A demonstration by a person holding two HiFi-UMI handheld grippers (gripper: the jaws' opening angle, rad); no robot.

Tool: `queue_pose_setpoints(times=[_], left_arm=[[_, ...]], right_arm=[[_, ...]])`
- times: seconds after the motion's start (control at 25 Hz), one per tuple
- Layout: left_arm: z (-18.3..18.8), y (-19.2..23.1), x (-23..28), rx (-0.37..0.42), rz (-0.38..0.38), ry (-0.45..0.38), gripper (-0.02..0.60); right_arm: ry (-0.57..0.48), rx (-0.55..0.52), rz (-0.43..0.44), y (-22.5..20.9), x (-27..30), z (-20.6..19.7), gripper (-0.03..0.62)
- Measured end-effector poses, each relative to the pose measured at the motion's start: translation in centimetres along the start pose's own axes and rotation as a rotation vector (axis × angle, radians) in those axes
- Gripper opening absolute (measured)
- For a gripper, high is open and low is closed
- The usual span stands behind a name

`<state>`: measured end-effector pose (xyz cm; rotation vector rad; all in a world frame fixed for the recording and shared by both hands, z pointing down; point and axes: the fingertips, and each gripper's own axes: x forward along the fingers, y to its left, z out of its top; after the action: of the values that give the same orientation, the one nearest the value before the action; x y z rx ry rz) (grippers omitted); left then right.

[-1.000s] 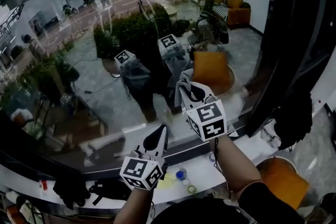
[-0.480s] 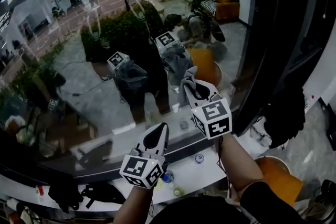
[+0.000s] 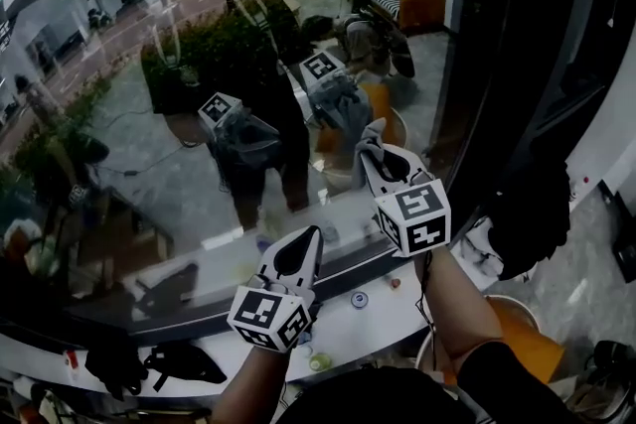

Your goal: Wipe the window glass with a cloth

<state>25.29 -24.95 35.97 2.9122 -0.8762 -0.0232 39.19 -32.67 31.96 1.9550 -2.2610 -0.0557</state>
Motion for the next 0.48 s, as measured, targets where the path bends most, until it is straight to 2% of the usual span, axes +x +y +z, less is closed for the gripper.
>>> queue_pose_setpoints(times=[0.28,0.48], left_arm=[[-0.2,-0.2,-0.1,0.006,-0.014,0.008,0.008],[-0.5,-0.7,-0.2,0.009,-0.017,0.013,0.008]], right_arm=[[0.018,0.022,-0.051,-2.0,-0.4,-1.0,0.052],[0.018,0.016,-0.057,-2.2,-0.6,-1.4,0.052]])
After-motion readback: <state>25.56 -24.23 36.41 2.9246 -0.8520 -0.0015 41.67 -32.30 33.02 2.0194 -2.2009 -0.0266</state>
